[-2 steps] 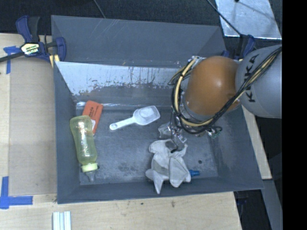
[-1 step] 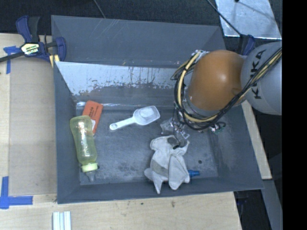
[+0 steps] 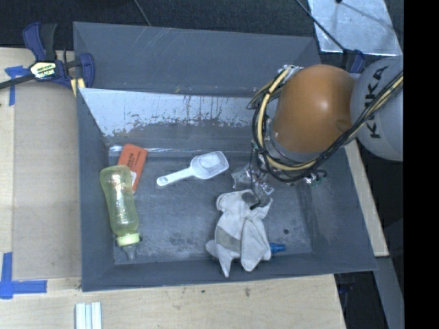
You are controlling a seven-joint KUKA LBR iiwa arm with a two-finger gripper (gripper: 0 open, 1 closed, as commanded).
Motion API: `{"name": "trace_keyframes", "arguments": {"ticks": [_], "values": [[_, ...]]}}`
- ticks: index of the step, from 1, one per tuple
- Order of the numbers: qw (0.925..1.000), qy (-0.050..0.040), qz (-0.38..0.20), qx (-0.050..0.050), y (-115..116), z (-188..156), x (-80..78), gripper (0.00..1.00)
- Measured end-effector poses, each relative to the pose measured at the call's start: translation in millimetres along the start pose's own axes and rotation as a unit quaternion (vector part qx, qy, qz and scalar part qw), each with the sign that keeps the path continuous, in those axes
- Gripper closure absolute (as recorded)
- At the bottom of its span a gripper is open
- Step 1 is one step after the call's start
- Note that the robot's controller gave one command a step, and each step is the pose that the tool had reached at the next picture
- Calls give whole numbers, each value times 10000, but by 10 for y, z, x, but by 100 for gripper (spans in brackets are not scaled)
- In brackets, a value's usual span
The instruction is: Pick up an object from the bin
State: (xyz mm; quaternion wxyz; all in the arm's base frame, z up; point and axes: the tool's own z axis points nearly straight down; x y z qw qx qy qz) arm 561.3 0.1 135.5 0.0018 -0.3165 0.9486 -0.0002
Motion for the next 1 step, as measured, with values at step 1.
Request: {"name": "trace_keyframes", "arguments": {"ticks": [1], "values": [[10000,10,3,-9,4,-157,4,100]]}}
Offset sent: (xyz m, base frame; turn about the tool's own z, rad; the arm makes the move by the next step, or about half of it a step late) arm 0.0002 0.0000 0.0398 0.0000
